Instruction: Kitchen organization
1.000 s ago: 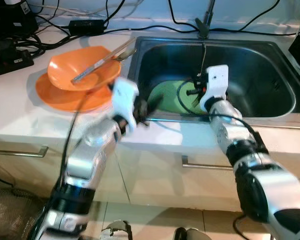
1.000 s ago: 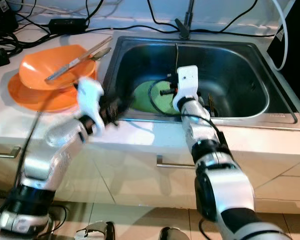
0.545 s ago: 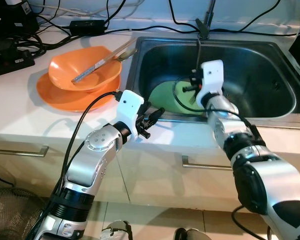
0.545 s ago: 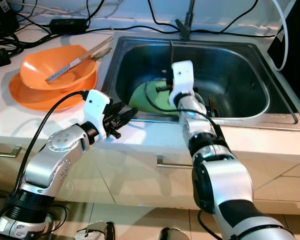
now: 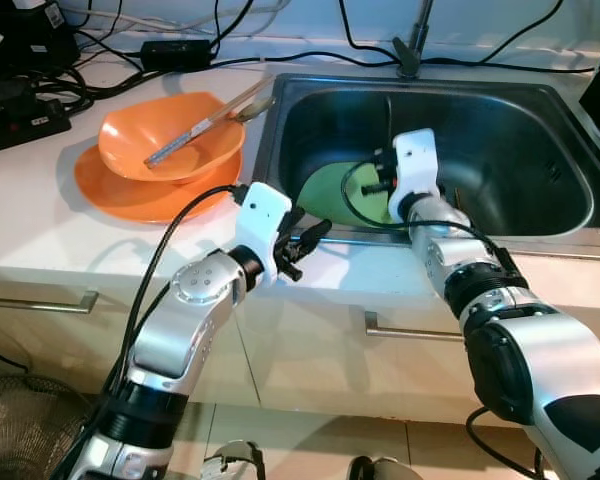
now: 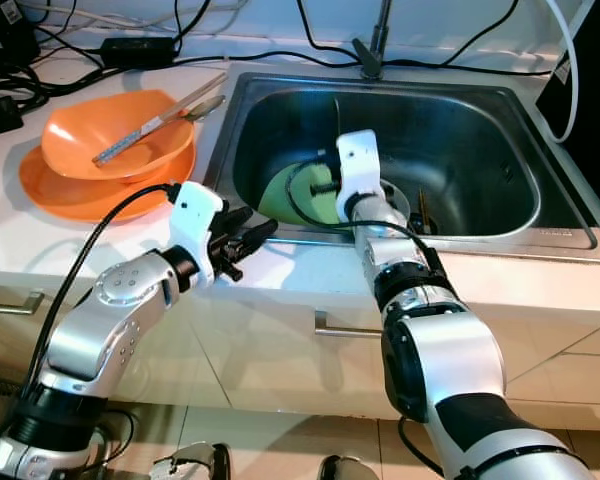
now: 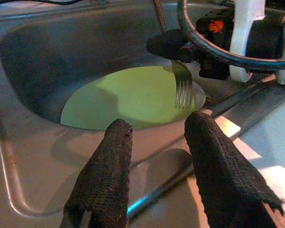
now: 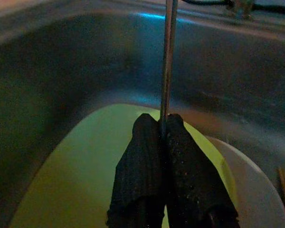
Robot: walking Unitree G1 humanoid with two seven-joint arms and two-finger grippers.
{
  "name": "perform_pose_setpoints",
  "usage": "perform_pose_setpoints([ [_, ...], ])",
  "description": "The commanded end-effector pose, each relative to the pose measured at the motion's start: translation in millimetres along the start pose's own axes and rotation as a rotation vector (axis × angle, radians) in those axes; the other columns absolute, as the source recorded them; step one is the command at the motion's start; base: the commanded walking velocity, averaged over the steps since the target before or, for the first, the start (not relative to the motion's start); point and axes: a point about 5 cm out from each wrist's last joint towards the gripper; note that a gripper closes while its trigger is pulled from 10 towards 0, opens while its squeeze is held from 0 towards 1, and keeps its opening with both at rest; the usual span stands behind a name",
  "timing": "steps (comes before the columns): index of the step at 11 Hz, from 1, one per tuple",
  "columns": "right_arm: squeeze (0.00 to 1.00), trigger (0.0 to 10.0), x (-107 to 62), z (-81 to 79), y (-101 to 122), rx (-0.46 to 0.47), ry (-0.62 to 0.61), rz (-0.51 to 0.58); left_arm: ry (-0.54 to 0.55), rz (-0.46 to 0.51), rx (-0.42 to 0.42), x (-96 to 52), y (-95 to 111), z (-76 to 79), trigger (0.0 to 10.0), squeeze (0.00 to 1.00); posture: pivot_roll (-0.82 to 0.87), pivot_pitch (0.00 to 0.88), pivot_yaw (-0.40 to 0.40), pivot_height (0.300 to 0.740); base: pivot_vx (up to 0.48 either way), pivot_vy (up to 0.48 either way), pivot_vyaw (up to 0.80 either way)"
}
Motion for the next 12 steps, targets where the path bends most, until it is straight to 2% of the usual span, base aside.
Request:
perform_pose_setpoints([
  [1, 0.0, 10.0, 0.6, 3.6, -1.0, 0.028, -0.027, -0.039, -0.012, -0.083, -0.022, -2.2, -16.5, 5.9, 10.0, 0.0, 0.21, 0.077, -0.015, 0.74, 0.0, 0.0, 0.0],
  [3, 0.0, 10.0, 0.0, 3.5, -5.7, 0.036, -0.033, -0.072, -0.012, -0.088, -0.024, -4.3, -17.6, 7.4, 10.0, 0.0, 0.22, 0.075, -0.016, 0.74, 0.0, 0.0, 0.0],
  [4, 0.91, 10.0, -0.2, 1.9, -8.5, 0.041, -0.027, -0.091, -0.011, -0.091, -0.025, -4.7, -18.2, 8.2, 10.0, 0.0, 0.23, 0.075, -0.018, 0.74, 0.0, 0.0, 0.0],
  [5, 1.0, 10.0, -0.1, 0.6, -9.0, 0.039, -0.026, -0.095, -0.011, -0.093, -0.027, -5.0, -18.0, 8.7, 10.0, 0.0, 0.23, 0.074, -0.018, 0.74, 0.0, 0.0, 0.0],
  [6, 1.0, 10.0, 0.2, -0.8, -8.8, 0.037, -0.022, -0.096, -0.011, -0.094, -0.029, -5.6, -18.2, 9.3, 10.0, 0.0, 0.23, 0.074, -0.019, 0.74, 0.0, 0.0, 0.0],
  [8, 0.0, 10.0, 0.8, -2.5, -6.8, 0.027, -0.013, -0.092, -0.011, -0.098, -0.032, -5.6, -18.0, 9.7, 10.0, 0.0, 0.23, 0.072, -0.02, 0.74, 0.0, 0.0, 0.0],
  [9, 0.0, 10.0, 1.2, -1.9, -4.5, 0.012, -0.015, -0.08, -0.008, -0.095, -0.032, -5.3, -17.5, 9.0, 10.0, 0.0, 0.23, 0.076, -0.022, 0.74, 0.0, 0.0, 0.0],
  [12, 0.0, 10.0, 4.3, -3.5, 23.8, -0.038, 0.01, 0.082, 0.032, -0.079, -0.021, -5.8, -17.4, 5.5, 10.0, 0.0, 0.21, 0.088, -0.023, 0.74, 0.0, 0.0, 0.0],
])
Point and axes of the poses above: a point about 5 cm out from each wrist's last joint towards the gripper, its own x axis pointing out of the wrist towards the gripper, its own y axis along the axis of the wrist's last joint, z = x × y, and after that the axes turned 4 degrees about x, right-handed
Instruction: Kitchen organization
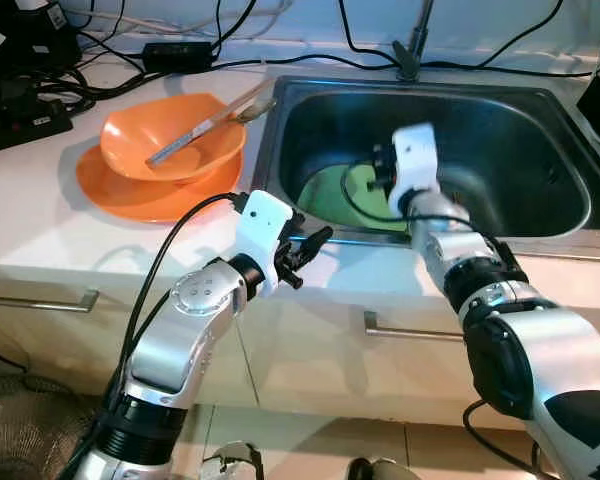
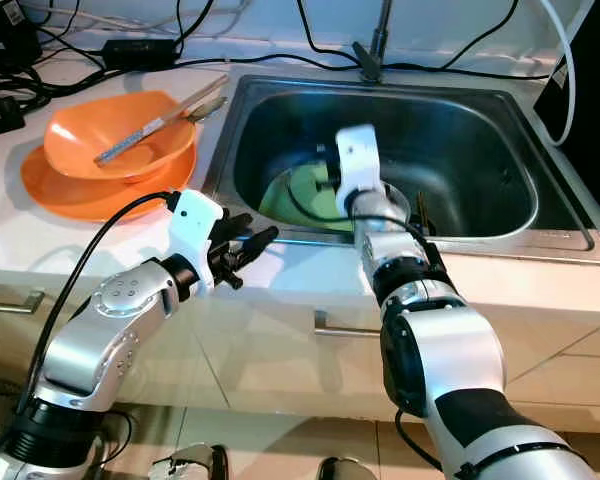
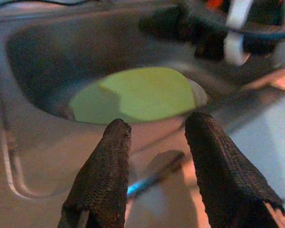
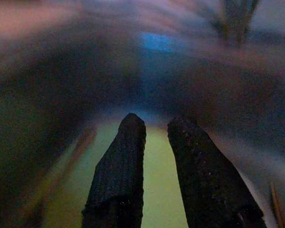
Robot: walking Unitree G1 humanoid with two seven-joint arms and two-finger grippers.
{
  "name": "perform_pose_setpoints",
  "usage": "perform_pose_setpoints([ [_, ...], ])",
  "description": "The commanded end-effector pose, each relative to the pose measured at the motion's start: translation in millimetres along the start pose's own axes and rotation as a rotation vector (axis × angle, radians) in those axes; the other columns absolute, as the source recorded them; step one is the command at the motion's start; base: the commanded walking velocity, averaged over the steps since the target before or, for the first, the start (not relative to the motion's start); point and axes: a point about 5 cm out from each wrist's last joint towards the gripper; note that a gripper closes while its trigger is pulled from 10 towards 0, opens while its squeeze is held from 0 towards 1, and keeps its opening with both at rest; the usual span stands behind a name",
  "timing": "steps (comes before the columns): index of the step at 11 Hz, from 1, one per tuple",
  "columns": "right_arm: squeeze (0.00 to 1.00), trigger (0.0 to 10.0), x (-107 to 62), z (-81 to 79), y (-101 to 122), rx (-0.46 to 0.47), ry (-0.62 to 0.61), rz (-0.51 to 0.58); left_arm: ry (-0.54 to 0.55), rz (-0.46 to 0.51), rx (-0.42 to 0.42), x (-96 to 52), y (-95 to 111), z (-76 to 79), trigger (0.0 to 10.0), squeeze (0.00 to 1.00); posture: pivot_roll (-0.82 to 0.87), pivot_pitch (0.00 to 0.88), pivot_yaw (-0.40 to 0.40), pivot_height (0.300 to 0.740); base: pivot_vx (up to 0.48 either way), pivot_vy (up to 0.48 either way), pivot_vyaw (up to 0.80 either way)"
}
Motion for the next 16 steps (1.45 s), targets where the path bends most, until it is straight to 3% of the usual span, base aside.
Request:
perform_pose_setpoints([
  [1, 0.0, 10.0, 2.8, -2.9, 24.2, 0.002, 0.032, 0.144, 0.042, -0.046, -0.008, 0.2, -11.1, -4.4, 10.0, 0.0, 0.18, 0.1, -0.021, 0.74, 0.0, 0.0, 0.0],
  [2, 0.0, 10.0, -2.4, -2.3, 32.1, 0.012, 0.051, 0.252, 0.065, -0.019, 0.003, 2.6, -7.8, -5.3, 10.0, 0.0, 0.16, 0.106, -0.021, 0.74, 0.0, 0.0, 0.0],
  [4, 0.0, 10.0, -21.9, 11.1, 31.5, 0.1, -0.021, 0.364, 0.094, 0.032, 0.02, 4.9, -2.0, -6.0, 10.0, 0.0, 0.13, 0.115, -0.023, 0.74, 0.0, 0.0, 0.0],
  [8, 0.0, 10.0, -60.0, 4.5, 1.0, 0.122, -0.033, 0.352, 0.19, 0.152, 0.047, 10.8, 10.5, -13.9, 10.0, 0.0, 0.09, 0.112, -0.022, 0.74, 0.0, 0.0, 0.0],
  [9, 0.0, 10.0, -67.2, -6.3, -12.2, 0.152, -0.016, 0.311, 0.253, 0.201, 0.07, 11.5, 16.1, -18.0, 10.0, 0.0, 0.08, 0.11, -0.021, 0.74, 0.0, 0.0, 0.0],
  [11, 0.0, 10.0, -69.6, -27.2, -26.7, 0.185, 0.023, 0.266, 0.359, 0.266, 0.248, 15.5, 38.2, -27.4, 10.0, 0.0, 0.1, 0.104, -0.019, 0.74, 0.0, 0.0, 0.0],
  [13, 0.0, 10.0, -70.1, -39.3, -27.7, 0.2, 0.049, 0.24, 0.393, 0.27, 0.501, 24.8, 64.2, -38.3, 10.0, 0.0, 0.1, 0.098, -0.011, 0.74, 0.0, 0.0, 0.0],
  [14, 0.0, 10.0, -70.1, -40.4, -27.9, 0.202, 0.05, 0.239, 0.411, 0.257, 0.558, 28.8, 68.0, -43.0, 10.0, 0.0, 0.11, 0.094, -0.008, 0.74, 0.0, 0.0, 0.0],
  [16, 0.0, 10.0, -71.2, -43.1, -28.7, 0.208, 0.052, 0.237, 0.493, 0.119, 0.718, 48.4, 70.6, -69.4, 10.0, 0.0, 0.09, 0.089, 0.008, 0.74, 0.0, 0.0, 0.0],
])
Point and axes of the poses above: a point about 5 cm out from each wrist's last joint towards the gripper, its own x axis pointing out of the wrist towards the gripper, its own y axis along the axis of the wrist's last joint, z = x × y, and after that the axes turned 4 degrees about x, right-handed
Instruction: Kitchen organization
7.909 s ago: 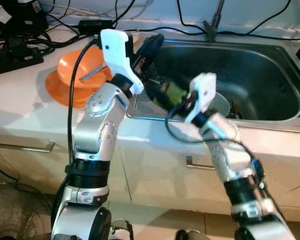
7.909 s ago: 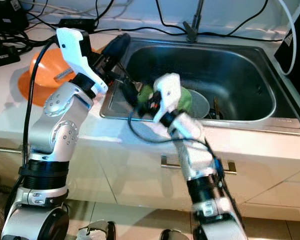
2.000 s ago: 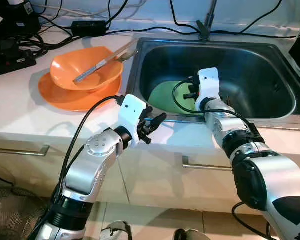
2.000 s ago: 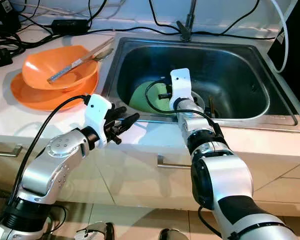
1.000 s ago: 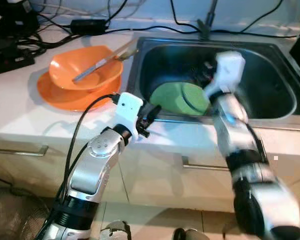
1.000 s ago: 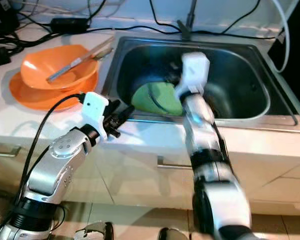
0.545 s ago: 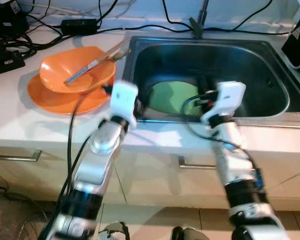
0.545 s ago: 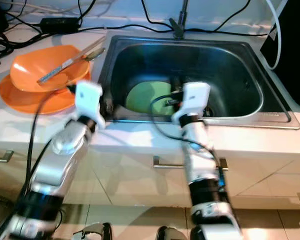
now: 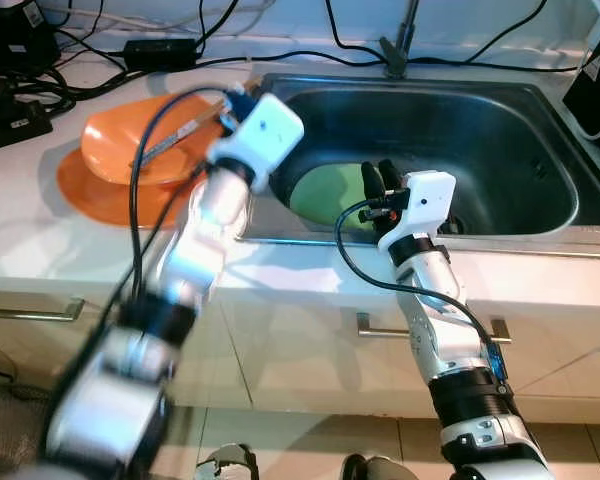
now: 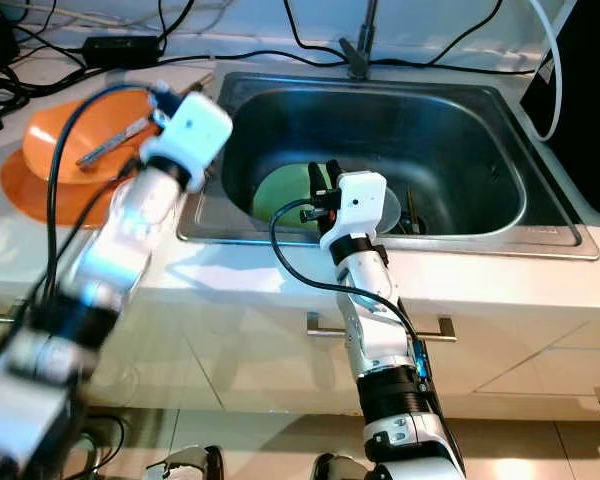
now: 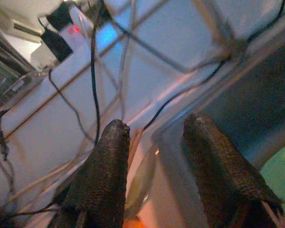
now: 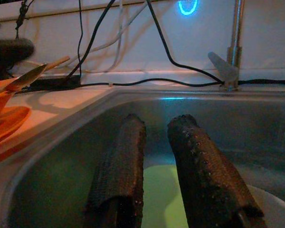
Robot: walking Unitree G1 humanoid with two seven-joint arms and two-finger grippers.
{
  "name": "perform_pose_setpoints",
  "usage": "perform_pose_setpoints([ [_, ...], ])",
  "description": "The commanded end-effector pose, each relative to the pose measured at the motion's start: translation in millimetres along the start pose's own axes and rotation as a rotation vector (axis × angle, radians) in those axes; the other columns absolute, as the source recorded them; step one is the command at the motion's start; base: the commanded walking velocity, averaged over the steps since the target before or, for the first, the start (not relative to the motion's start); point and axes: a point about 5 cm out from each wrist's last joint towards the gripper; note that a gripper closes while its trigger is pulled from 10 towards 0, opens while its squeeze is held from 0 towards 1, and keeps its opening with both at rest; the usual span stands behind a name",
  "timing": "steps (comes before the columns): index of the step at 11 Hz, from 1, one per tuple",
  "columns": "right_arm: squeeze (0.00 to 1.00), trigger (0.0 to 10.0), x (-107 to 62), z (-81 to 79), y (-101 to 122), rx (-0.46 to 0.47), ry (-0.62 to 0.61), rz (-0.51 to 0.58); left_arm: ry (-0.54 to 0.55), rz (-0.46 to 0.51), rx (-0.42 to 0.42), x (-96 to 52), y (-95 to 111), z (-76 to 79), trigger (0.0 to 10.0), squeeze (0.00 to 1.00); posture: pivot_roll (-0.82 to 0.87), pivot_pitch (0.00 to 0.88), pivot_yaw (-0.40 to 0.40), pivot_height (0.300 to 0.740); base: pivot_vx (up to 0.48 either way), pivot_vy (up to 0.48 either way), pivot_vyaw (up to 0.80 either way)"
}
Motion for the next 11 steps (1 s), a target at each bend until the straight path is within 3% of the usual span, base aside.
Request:
perform_pose_setpoints([
  [1, 0.0, 10.0, -6.3, -1.4, -7.6, 0.011, -0.005, -0.038, -0.004, -0.024, 0.063, 5.9, -2.7, 0.2, 10.0, 0.0, 0.08, 0.091, 0.011, 0.74, 0.0, 0.0, 0.0],
  [2, 0.0, 10.0, -9.8, -2.0, -8.3, 0.013, -0.006, -0.04, -0.006, -0.035, 0.092, 5.9, -2.0, 0.0, 10.0, 0.0, 0.08, 0.097, 0.016, 0.74, 0.0, 0.0, 0.0],
  [4, 0.0, 10.0, -16.8, -2.2, -8.0, 0.016, -0.014, -0.047, -0.031, -0.078, 0.121, 27.5, 2.1, 3.9, 10.0, 0.0, 0.05, 0.118, 0.018, 0.74, 0.0, 0.0, 0.0],
  [7, 0.0, 10.0, -25.9, -0.6, -8.4, 0.018, -0.03, -0.068, -0.015, -0.135, 0.125, 38.2, 5.6, 6.0, 10.0, 0.0, 0.03, 0.153, 0.012, 0.74, 0.0, 0.0, 0.0],
  [11, 0.0, 10.0, -30.7, 1.7, -8.2, 0.022, -0.045, -0.087, -0.003, -0.212, 0.192, 47.1, 10.4, 3.3, 10.0, 0.0, 0.01, 0.163, 0.011, 0.74, 0.0, 0.0, 0.0],
])
Point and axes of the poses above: a point about 5 cm out from each wrist's last joint towards the gripper, its own x axis pointing out of the wrist towards the gripper, its own y axis along the axis of the wrist's last joint, z = x × y, and after that the axes turned 4 degrees about x, right-handed
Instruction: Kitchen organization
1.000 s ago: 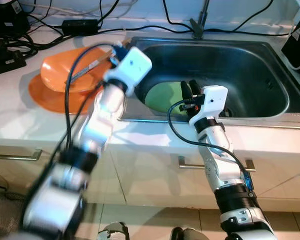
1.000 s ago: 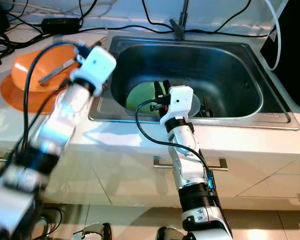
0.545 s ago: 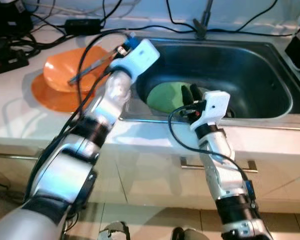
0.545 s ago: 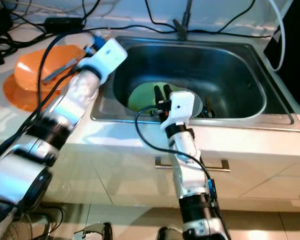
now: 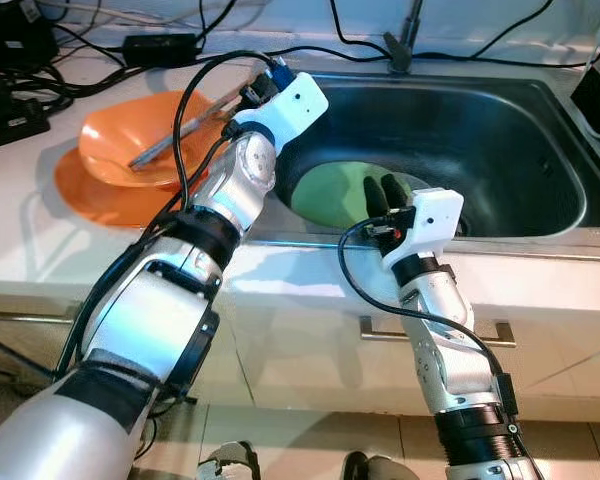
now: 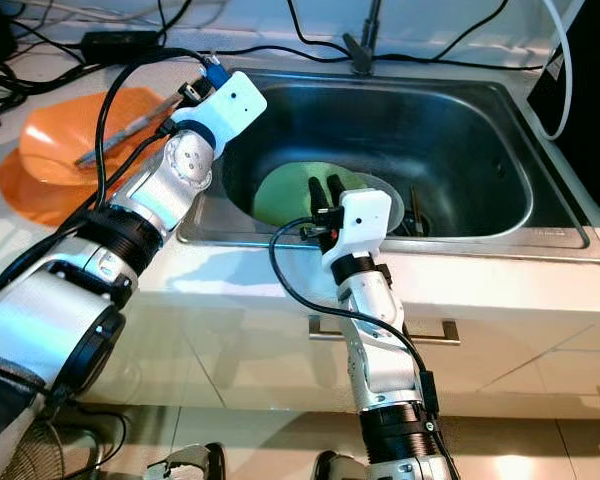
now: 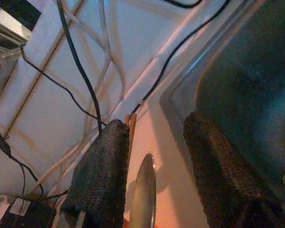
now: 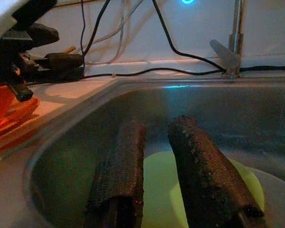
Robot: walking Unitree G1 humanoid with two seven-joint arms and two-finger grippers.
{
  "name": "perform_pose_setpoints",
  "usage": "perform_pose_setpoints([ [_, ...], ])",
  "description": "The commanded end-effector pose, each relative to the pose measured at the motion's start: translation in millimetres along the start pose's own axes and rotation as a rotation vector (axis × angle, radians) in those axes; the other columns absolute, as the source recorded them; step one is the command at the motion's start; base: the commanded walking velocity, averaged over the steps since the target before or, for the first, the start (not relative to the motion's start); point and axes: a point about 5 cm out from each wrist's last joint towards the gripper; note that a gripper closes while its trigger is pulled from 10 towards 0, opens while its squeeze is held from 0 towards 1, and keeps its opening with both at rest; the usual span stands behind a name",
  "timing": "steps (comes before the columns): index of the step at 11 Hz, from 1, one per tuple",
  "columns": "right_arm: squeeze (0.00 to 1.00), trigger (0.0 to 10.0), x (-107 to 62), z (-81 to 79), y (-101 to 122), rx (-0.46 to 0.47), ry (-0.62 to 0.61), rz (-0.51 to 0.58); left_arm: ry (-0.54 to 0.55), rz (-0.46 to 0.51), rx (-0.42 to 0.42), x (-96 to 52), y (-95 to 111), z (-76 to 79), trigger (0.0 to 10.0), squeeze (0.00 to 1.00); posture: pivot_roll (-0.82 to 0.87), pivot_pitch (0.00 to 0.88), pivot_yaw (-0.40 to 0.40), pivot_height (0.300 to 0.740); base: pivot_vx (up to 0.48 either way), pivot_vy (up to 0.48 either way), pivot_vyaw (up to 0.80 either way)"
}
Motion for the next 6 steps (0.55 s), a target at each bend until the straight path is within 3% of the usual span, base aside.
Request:
perform_pose_setpoints([
  [1, 0.0, 10.0, -6.3, 5.3, -12.0, 0.011, -0.03, -0.068, 0.024, -0.018, 0.019, 1.9, 2.0, -4.6, 10.0, 0.0, 0.01, 0.163, 0.012, 0.74, 0.0, 0.0, 0.0],
  [2, 0.0, 10.0, -7.3, 5.0, -11.8, 0.012, -0.031, -0.073, 0.032, -0.05, 0.036, 2.8, -2.4, -7.0, 8.1, 0.0, 0.0, 0.161, 0.014, 0.74, 0.0, 0.0, 0.0],
  [3, 0.0, 10.0, -8.0, 5.3, -12.1, 0.012, -0.033, -0.075, 0.033, -0.059, 0.044, 3.0, -3.6, -7.4, 7.4, 0.0, 0.0, 0.161, 0.014, 0.74, 0.0, 0.0, 0.0],
  [4, 0.0, 10.0, -8.9, 6.3, -12.3, 0.011, -0.036, -0.078, 0.021, -0.079, 0.046, 2.9, -6.3, -5.9, 4.7, 0.0, 0.0, 0.159, 0.014, 0.74, 0.0, 0.0, 0.0],
  [5, 0.0, 10.0, -8.9, 7.6, -11.9, 0.008, -0.04, -0.078, 0.003, -0.081, 0.047, 2.6, -7.1, -2.2, 0.0, 0.0, 0.0, 0.159, 0.014, 0.74, 0.0, 0.0, 0.0],
  [6, 0.0, 10.0, -9.1, 7.9, -11.9, 0.007, -0.043, -0.079, -0.009, -0.078, 0.033, 2.2, -6.8, 0.7, 0.0, 0.0, 0.0, 0.159, 0.014, 0.74, 0.0, 0.0, 0.0],
])
Point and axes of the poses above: a point about 5 cm out from each wrist's last joint towards the gripper, its own x axis pointing out of the wrist towards the gripper, its own y axis along the axis of the wrist's last joint, z = x × y, and after that the axes turned 4 degrees about x, right-handed
